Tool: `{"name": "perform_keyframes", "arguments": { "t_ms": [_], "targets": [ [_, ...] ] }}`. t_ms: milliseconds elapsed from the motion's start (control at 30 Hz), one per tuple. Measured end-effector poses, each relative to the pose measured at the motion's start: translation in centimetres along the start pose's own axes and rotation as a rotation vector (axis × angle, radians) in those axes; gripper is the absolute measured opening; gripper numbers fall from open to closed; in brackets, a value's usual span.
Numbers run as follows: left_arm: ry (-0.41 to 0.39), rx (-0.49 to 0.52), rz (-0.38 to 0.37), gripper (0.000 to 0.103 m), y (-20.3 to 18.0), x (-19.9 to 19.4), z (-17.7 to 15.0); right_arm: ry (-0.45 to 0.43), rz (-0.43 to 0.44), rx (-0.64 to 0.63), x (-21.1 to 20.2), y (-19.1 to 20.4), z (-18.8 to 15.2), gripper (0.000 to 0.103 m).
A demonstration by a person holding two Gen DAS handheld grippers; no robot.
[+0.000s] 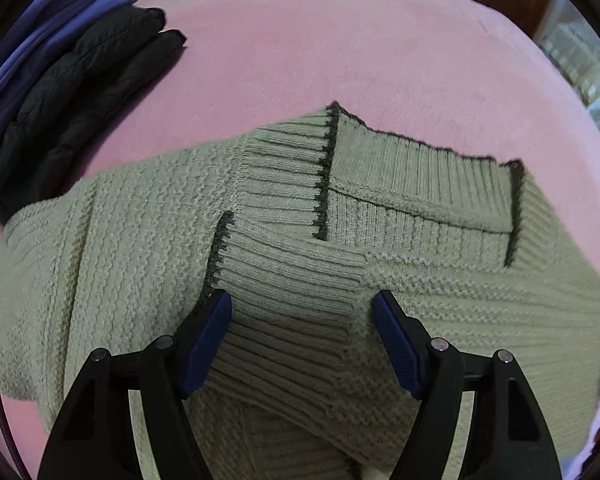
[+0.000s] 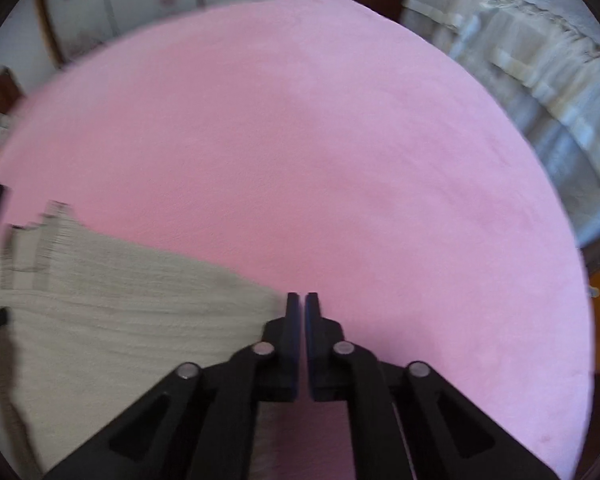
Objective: Fold large clothes
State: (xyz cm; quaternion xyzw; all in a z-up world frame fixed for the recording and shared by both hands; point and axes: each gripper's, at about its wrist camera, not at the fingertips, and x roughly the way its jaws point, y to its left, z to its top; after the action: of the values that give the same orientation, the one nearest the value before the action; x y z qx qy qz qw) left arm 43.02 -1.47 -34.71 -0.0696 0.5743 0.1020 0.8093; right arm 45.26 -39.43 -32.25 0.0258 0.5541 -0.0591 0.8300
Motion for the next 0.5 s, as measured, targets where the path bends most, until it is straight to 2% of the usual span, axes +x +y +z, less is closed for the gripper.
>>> {"name": "perform_keyframes", "arguments": {
  "t_ms": [133, 267, 400, 500],
  "targets": [
    [-0.007, 0.043, 0.018, 0.072, -0.7, -1.0, 0.1, -0.049, 0.024, 0.005, -2.7, -0.2, -0.3, 0.002],
    [-0.035, -0.006, -0.048, 0.072, -0.3, -3.9, -0.8, -0.124, 0.144, -0.013, -7.5, 2.1, -1.6, 0.002],
    [-0.035, -0.015, -0.079, 0.072, -0.4, -5.5, -2.7, -0.117, 0.237, -0.079, -9.8, 5.7, -5.0, 0.002],
    [0.007, 0.005, -0.043, 0.072, -0.4, -4.8, -4.8, -0.071, 0.244, -0.130, -9.6, 8.5, -8.3, 0.002]
  ]
}}
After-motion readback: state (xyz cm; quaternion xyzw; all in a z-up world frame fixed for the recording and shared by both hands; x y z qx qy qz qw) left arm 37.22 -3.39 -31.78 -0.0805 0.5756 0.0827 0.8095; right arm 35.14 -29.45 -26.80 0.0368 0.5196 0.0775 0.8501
